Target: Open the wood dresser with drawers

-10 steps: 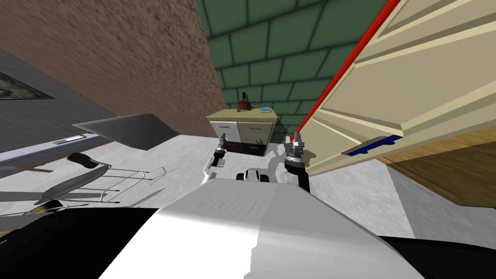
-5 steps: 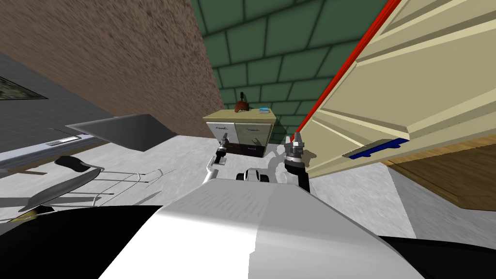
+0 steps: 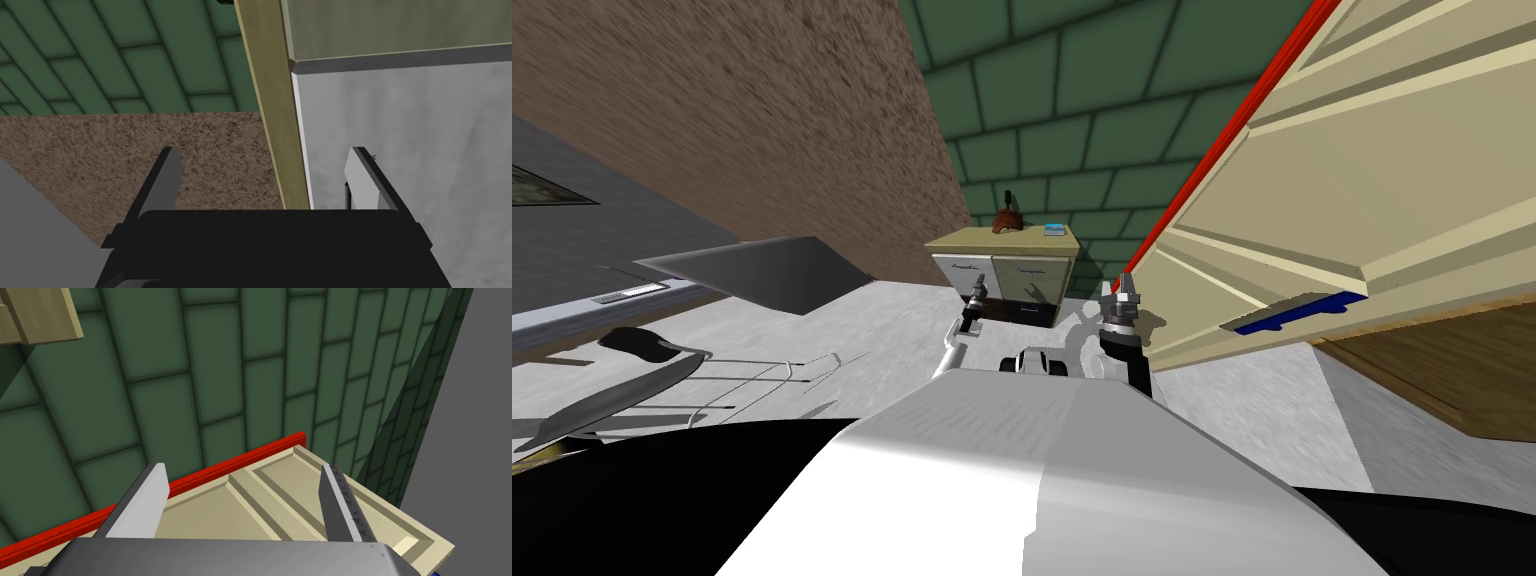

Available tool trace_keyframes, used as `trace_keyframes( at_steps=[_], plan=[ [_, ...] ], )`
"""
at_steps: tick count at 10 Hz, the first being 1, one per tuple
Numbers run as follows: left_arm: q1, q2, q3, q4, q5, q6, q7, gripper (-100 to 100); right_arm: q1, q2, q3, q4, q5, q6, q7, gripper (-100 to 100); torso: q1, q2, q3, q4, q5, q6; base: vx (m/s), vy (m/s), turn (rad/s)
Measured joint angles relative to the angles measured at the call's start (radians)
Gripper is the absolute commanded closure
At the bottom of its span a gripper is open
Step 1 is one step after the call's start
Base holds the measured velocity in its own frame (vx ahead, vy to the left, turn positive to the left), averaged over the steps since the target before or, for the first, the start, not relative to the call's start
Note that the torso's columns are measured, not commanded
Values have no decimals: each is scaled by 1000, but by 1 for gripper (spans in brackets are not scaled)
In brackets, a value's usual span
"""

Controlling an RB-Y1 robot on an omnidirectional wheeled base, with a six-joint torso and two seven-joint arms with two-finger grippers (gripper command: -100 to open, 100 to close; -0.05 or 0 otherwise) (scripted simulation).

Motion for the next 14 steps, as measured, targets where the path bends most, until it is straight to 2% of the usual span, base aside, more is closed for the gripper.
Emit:
trace_keyframes(
  at_steps=[8, 10, 14],
  plan=[
    [-125, -47, 18, 192, -34, -7, 17, -100, 0, 0, 0, 0, 0, 0, 0, 0, 0, 2, 1, 0, 0, 0, 67, -49, -6],
    [-155, -73, 21, 235, -43, -4, 23, -100, 0, 0, 0, 0, 0, 0, 0, 0, 2, 1, 1, 0, 0, 0, 78, -37, -6],
    [-201, -155, 27, 306, -57, -5, 31, -100, 0, 0, 0, 0, 0, 0, 0, 0, 1, 3, 2, 1, 0, 0, 43, -33, -3]
  ],
)
